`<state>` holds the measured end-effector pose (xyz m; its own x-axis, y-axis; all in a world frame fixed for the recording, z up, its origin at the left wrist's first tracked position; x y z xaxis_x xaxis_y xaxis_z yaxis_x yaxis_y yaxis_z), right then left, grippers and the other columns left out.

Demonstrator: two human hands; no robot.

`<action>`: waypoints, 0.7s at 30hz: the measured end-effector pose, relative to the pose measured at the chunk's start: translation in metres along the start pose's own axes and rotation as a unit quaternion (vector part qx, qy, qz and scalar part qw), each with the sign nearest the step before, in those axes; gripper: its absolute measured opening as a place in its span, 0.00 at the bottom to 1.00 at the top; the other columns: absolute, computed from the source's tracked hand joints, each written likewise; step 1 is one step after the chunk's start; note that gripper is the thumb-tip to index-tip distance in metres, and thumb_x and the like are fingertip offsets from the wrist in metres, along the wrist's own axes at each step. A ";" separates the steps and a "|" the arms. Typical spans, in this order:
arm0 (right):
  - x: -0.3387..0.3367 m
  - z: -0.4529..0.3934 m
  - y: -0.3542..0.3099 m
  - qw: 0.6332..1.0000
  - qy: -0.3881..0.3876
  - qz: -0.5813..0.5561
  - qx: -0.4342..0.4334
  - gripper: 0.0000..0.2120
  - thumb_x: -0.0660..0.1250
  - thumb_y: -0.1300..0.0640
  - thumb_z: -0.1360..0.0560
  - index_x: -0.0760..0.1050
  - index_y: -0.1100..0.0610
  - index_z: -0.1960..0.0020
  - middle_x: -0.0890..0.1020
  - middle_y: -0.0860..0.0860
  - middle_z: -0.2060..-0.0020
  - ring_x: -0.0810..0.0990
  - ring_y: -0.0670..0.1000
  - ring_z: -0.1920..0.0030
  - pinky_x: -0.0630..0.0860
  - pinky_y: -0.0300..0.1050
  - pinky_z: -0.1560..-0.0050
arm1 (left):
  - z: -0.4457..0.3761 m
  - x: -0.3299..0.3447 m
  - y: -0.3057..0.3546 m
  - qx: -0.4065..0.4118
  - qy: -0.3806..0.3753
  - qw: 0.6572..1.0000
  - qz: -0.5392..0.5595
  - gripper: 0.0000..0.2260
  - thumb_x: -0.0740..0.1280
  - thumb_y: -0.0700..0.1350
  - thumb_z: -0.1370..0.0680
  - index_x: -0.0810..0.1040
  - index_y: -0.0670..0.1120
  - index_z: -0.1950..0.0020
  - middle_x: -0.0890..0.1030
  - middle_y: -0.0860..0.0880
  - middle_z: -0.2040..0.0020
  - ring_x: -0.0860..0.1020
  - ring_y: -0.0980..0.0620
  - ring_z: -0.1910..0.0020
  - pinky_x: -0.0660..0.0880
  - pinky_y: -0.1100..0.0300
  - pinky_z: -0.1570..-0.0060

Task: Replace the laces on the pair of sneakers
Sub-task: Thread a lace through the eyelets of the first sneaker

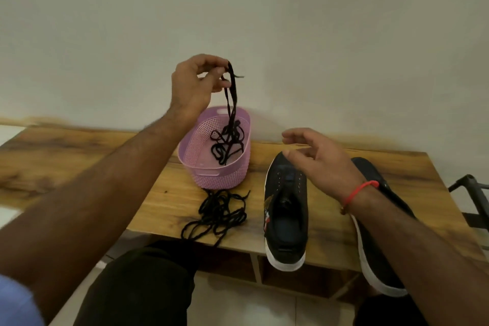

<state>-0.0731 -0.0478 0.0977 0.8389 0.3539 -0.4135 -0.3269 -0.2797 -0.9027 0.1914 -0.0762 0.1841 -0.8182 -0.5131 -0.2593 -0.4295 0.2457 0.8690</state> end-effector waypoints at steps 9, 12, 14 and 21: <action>0.030 -0.016 -0.004 0.994 -0.011 -0.105 0.039 0.41 0.72 0.52 0.24 0.51 0.35 0.23 0.64 0.38 0.31 0.83 0.47 0.49 0.84 0.47 0.53 | 0.067 0.055 0.051 -0.006 -0.170 0.982 0.079 0.08 0.64 0.36 0.17 0.78 0.38 0.39 0.83 0.37 0.49 0.83 0.41 0.47 0.79 0.44 0.39; 0.035 -0.019 -0.009 0.994 0.002 -0.107 0.007 0.27 0.71 0.51 0.23 0.64 0.38 0.30 0.74 0.38 0.36 0.84 0.50 0.51 0.84 0.51 0.55 | 0.091 0.065 0.058 0.001 -0.255 0.958 0.129 0.10 0.64 0.39 0.16 0.79 0.41 0.37 0.83 0.37 0.50 0.83 0.42 0.47 0.79 0.49 0.39; 0.036 -0.020 -0.012 0.995 0.002 -0.096 0.014 0.10 0.68 0.50 0.21 0.75 0.46 0.41 0.82 0.47 0.44 0.84 0.52 0.53 0.84 0.48 0.59 | 0.098 0.066 0.069 0.016 -0.283 0.943 0.171 0.10 0.63 0.39 0.16 0.79 0.41 0.36 0.83 0.40 0.52 0.83 0.43 0.48 0.79 0.49 0.40; 0.040 -0.025 -0.004 0.995 -0.041 -0.017 0.089 0.11 0.61 0.53 0.18 0.79 0.58 0.49 0.84 0.54 0.54 0.81 0.50 0.59 0.78 0.50 0.54 | 0.083 0.029 0.106 0.050 -0.187 0.897 0.397 0.10 0.58 0.38 0.15 0.78 0.44 0.40 0.81 0.47 0.56 0.82 0.48 0.56 0.79 0.52 0.47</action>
<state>-0.0268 -0.0551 0.0877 0.8146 0.4340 -0.3847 -0.3775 -0.1068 -0.9198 0.0904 0.0036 0.2335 -0.9442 0.1640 0.2855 0.3291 0.4944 0.8045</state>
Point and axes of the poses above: each hand's wrist, its own z-axis away from the middle knuckle, its own x-axis out of the palm, y = z × x, the point moved 7 cm from there along -z, towards the middle knuckle
